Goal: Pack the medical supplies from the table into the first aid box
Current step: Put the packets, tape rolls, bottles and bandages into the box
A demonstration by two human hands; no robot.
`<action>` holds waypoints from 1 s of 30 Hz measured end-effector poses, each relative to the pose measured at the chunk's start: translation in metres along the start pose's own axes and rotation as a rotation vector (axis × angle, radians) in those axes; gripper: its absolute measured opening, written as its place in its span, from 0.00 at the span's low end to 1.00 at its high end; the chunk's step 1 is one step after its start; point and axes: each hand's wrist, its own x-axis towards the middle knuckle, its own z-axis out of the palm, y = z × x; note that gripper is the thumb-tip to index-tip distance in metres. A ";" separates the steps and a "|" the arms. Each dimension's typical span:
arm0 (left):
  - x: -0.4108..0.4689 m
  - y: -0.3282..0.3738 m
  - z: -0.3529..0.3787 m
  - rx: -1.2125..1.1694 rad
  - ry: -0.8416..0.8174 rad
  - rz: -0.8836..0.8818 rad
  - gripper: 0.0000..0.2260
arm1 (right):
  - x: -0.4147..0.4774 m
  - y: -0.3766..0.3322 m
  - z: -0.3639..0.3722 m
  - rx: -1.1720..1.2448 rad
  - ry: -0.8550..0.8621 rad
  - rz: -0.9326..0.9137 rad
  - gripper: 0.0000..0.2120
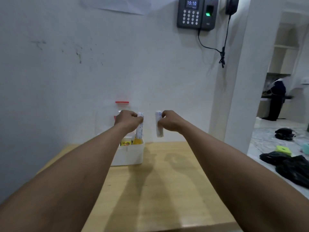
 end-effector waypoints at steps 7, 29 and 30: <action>0.010 -0.023 -0.016 -0.014 0.024 -0.030 0.06 | 0.012 -0.021 0.025 0.038 0.079 -0.077 0.10; 0.012 -0.063 -0.008 0.141 -0.038 0.046 0.14 | 0.019 -0.001 0.082 -0.202 -0.129 -0.143 0.15; 0.012 -0.063 -0.007 0.150 -0.042 0.043 0.13 | 0.018 0.000 0.083 -0.216 -0.129 -0.147 0.15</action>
